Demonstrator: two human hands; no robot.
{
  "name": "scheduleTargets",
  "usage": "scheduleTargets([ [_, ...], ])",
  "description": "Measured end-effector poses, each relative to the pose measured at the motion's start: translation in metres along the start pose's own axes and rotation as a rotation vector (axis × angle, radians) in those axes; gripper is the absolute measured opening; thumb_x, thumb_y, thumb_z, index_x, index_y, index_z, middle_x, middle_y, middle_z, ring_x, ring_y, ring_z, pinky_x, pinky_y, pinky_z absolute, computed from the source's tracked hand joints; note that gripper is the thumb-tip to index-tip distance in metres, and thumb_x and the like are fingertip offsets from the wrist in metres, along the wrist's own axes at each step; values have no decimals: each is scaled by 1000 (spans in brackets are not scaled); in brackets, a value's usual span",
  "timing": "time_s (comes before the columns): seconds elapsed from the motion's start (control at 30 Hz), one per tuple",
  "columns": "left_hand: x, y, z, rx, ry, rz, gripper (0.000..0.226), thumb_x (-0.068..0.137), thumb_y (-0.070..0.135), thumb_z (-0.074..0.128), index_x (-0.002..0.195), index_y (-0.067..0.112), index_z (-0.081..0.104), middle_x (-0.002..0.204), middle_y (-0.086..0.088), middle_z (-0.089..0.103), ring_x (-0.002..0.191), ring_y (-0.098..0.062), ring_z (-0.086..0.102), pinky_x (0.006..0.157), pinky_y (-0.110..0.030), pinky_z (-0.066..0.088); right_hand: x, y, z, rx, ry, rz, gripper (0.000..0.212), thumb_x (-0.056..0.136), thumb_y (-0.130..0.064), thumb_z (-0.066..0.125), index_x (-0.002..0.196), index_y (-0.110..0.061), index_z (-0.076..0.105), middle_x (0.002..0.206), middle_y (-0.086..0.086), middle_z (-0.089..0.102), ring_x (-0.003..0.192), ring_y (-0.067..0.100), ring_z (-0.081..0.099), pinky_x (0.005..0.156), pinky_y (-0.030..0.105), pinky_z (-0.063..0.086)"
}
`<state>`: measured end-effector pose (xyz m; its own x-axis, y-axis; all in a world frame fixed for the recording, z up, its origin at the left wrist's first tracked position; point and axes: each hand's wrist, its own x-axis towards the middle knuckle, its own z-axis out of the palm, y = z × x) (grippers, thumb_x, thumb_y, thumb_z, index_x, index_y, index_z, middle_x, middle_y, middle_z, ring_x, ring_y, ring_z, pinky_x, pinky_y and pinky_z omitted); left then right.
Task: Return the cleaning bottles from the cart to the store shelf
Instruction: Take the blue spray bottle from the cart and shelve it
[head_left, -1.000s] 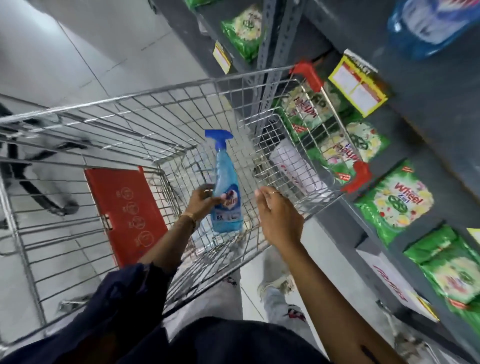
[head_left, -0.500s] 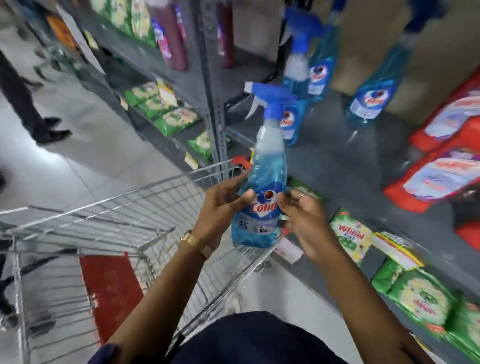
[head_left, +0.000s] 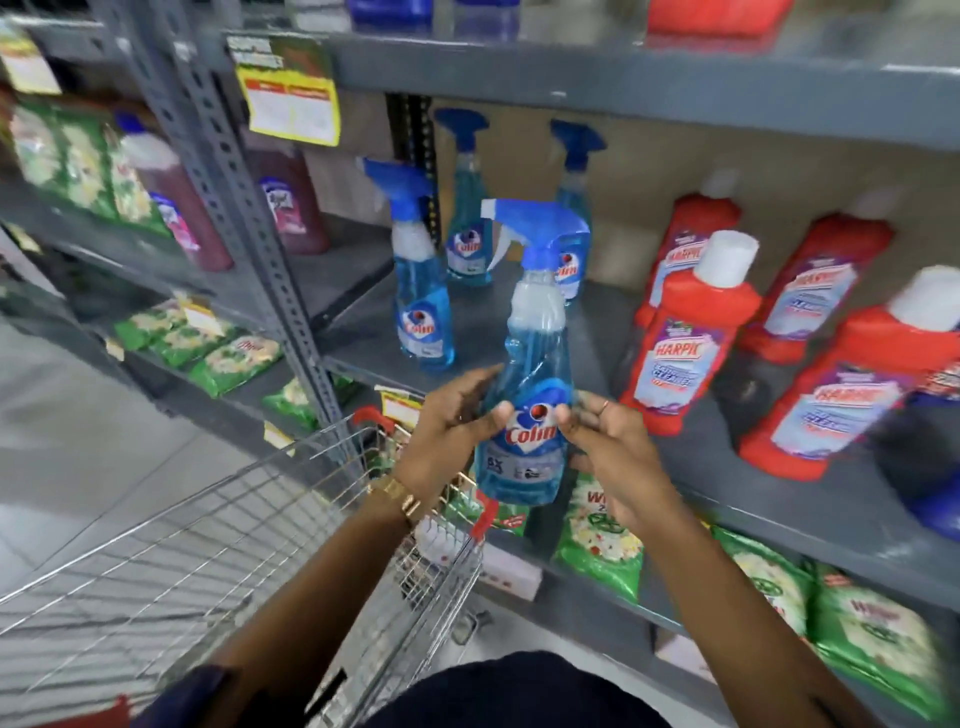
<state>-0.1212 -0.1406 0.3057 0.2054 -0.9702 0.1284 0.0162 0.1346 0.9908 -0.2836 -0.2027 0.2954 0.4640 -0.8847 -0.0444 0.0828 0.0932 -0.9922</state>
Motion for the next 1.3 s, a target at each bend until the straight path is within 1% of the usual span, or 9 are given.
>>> scheduleTargets([
  [0.27,94,-10,-11,283,-64,177,51,83,-6,63,123,20,45,125,-1,51,116,0,51,92,-9,49,70,-9,-12,-58,102,-70,28,92,-8,56,120,-9,59,102,-2,71,81,2,69,66,24,58],
  [0.47,127,-39,-11,293,-66,102,47,86,-5,60,128,10,45,125,-8,55,124,-26,52,108,-41,43,102,5,-12,-100,230,-55,41,90,2,56,131,2,51,131,22,59,118,33,59,100,55,48],
  [0.67,131,-49,-12,242,-77,70,48,89,-4,57,134,4,42,126,1,52,111,5,55,85,-4,47,108,18,-9,-109,309,-61,43,90,-1,58,132,1,51,129,21,61,119,33,59,100,55,48],
  [0.83,131,-54,-18,251,-73,75,51,90,-6,55,137,4,38,122,16,50,102,25,53,81,1,44,111,20,-1,-174,330,-102,44,90,-4,60,132,2,50,130,21,61,118,31,60,100,52,49],
  [0.97,127,-53,-15,188,21,109,51,91,-5,52,139,4,36,133,5,46,109,21,53,86,-2,46,102,12,8,-209,276,-168,45,90,-5,60,133,1,49,131,16,60,119,26,60,100,39,50],
  [1.03,122,-64,35,144,-107,105,56,91,-3,54,142,9,32,139,7,41,117,17,50,91,-4,45,63,17,-31,-208,444,-176,48,89,-6,62,135,-1,48,134,7,55,121,18,54,100,28,48],
  [1.13,81,-83,41,170,149,82,68,89,16,62,147,12,26,150,1,34,136,-4,38,108,-19,36,22,42,-35,-203,543,-218,31,87,-15,66,118,-17,62,122,-3,62,112,6,60,91,15,51],
  [1.2,46,-101,36,349,297,124,64,87,37,56,142,13,33,144,-4,39,133,-15,39,109,-25,32,-2,54,-37,-203,677,-272,20,84,-28,68,102,-36,65,108,-9,67,101,0,64,86,21,55],
  [1.3,6,-120,60,615,77,246,51,86,47,48,130,20,44,131,-2,49,124,-10,42,107,-8,24,-20,54,-67,-275,998,-349,37,77,-35,76,107,-38,56,109,-16,55,106,13,57,91,33,49],
])
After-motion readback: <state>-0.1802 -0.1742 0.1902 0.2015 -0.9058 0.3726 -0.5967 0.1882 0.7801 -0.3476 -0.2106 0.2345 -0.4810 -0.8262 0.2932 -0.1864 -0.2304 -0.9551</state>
